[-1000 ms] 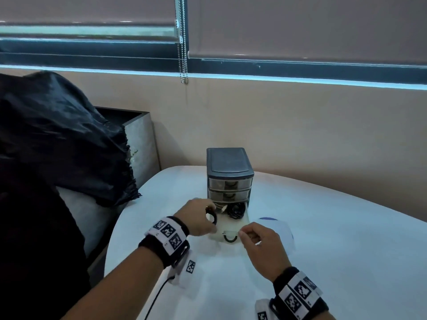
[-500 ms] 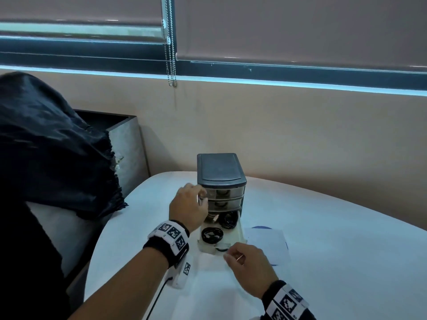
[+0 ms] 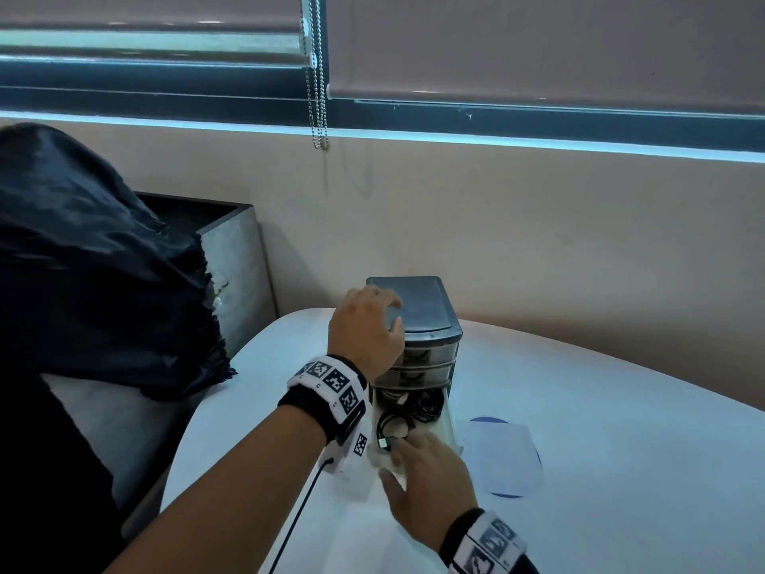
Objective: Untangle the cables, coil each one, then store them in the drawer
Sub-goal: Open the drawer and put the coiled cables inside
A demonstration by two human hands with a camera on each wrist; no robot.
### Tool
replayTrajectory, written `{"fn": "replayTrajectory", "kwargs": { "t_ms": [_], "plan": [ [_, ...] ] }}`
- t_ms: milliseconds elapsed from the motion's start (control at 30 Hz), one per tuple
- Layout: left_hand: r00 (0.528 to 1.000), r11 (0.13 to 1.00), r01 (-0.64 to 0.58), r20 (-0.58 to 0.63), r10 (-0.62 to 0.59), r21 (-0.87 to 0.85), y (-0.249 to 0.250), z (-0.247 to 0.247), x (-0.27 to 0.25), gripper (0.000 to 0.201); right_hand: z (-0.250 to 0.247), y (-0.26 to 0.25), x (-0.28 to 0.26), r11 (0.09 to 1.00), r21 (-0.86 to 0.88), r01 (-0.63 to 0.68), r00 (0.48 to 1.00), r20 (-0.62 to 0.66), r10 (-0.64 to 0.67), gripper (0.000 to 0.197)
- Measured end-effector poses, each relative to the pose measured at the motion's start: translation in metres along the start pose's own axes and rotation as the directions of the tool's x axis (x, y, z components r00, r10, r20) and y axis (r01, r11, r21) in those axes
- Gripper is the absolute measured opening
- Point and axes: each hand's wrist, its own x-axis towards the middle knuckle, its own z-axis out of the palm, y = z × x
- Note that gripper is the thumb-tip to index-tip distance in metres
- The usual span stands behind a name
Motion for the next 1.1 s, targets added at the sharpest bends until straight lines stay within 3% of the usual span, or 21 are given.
{"fn": "replayTrajectory", "kwargs": {
  "t_ms": [67, 133, 200, 300, 400, 467, 567, 600, 633, 667, 700, 733, 767, 800, 833, 900, 933, 967, 1100],
  "plan": [
    [0.982, 0.991, -0.023, 0.188, -0.002, 0.131, -0.001, 0.003, 0.009, 0.043, -0.002, 0.004, -0.007, 0.997, -0.080, -0.021, 1.000, 0.005, 0.021, 0.017],
    [0.901, 0.972, -0.040, 0.429, -0.065, 0.232, 0.000, 0.008, 0.013, 0.050, -0.004, 0.007, -0.009, 0.994, -0.092, -0.056, 0.986, 0.152, 0.070, 0.021],
    [0.829, 0.969, -0.043, 0.550, -0.102, 0.244, -0.001, 0.012, 0.013, 0.049, -0.001, 0.019, -0.004, 0.990, -0.053, -0.128, 0.955, 0.263, 0.137, 0.037],
    [0.818, 0.968, -0.054, 0.566, -0.098, 0.245, -0.003, 0.009, 0.014, 0.050, 0.000, 0.021, 0.011, 0.978, 0.056, -0.202, 0.932, 0.316, 0.175, 0.058],
    [0.808, 0.971, -0.042, 0.579, -0.105, 0.236, -0.004, 0.008, 0.014, 0.051, -0.004, 0.015, 0.027, 0.968, 0.024, -0.249, 0.952, 0.188, 0.240, 0.024],
    [0.812, 0.973, -0.034, 0.573, -0.107, 0.229, -0.003, 0.009, 0.012, 0.051, -0.006, 0.017, 0.040, 0.957, 0.038, -0.287, 0.945, 0.178, 0.276, 0.023],
    [0.813, 0.977, -0.017, 0.572, -0.109, 0.210, -0.003, 0.007, 0.010, 0.050, -0.007, 0.023, 0.055, 0.930, 0.166, -0.328, 0.872, 0.430, 0.232, 0.069],
    [0.809, 0.980, -0.007, 0.577, -0.112, 0.200, -0.004, 0.007, 0.010, 0.050, -0.007, 0.023, 0.058, 0.922, 0.183, -0.342, 0.865, 0.445, 0.232, 0.074],
    [0.807, 0.984, 0.005, 0.581, -0.108, 0.176, -0.005, 0.006, 0.009, 0.050, -0.007, 0.025, 0.059, 0.917, 0.192, -0.350, 0.891, 0.371, 0.262, 0.064],
    [0.811, 0.991, 0.025, 0.576, -0.099, 0.135, -0.006, 0.005, 0.009, 0.050, -0.010, 0.025, 0.061, 0.903, 0.229, -0.363, 0.926, 0.199, 0.321, 0.045],
    [0.830, 0.995, 0.062, 0.550, -0.092, 0.073, -0.008, 0.007, 0.008, 0.049, -0.015, 0.027, 0.062, 0.860, 0.313, -0.403, 0.905, -0.005, 0.426, 0.027],
    [0.863, 0.993, 0.120, 0.494, -0.102, -0.005, -0.010, 0.010, 0.004, 0.049, -0.019, 0.031, 0.065, 0.805, 0.422, -0.416, 0.825, -0.196, 0.530, 0.018],
    [0.903, 0.976, 0.197, 0.406, -0.141, -0.098, -0.012, 0.013, 0.000, 0.050, -0.025, 0.038, 0.071, 0.732, 0.545, -0.408, 0.712, -0.313, 0.629, 0.019],
    [0.921, 0.935, 0.295, 0.318, -0.224, -0.197, -0.013, 0.017, -0.007, 0.053, -0.034, 0.045, 0.077, 0.628, 0.675, -0.388, 0.628, -0.305, 0.716, 0.028],
    [0.907, 0.871, 0.395, 0.277, -0.317, -0.294, -0.015, 0.022, -0.014, 0.058, -0.043, 0.051, 0.082, 0.483, 0.794, -0.368, 0.608, -0.187, 0.772, 0.043],
    [0.820, 0.662, 0.571, 0.386, -0.423, -0.485, -0.014, 0.029, -0.027, 0.075, -0.060, 0.057, 0.093, 0.162, 0.922, -0.352, 0.697, 0.142, 0.703, 0.059],
    [0.781, 0.562, 0.624, 0.450, -0.432, -0.543, -0.014, 0.033, -0.032, 0.081, -0.067, 0.057, 0.095, 0.053, 0.932, -0.358, 0.746, 0.251, 0.617, 0.058],
    [0.764, 0.503, 0.645, 0.486, -0.424, -0.575, -0.016, 0.036, -0.036, 0.080, -0.073, 0.057, 0.095, 0.014, 0.929, -0.370, 0.781, 0.303, 0.546, 0.055],
    [0.749, 0.440, 0.662, 0.526, -0.402, -0.606, -0.017, 0.026, -0.050, 0.085, -0.091, 0.037, 0.077, 0.153, 0.893, -0.423, 0.822, 0.307, 0.479, 0.044]
  ]
}}
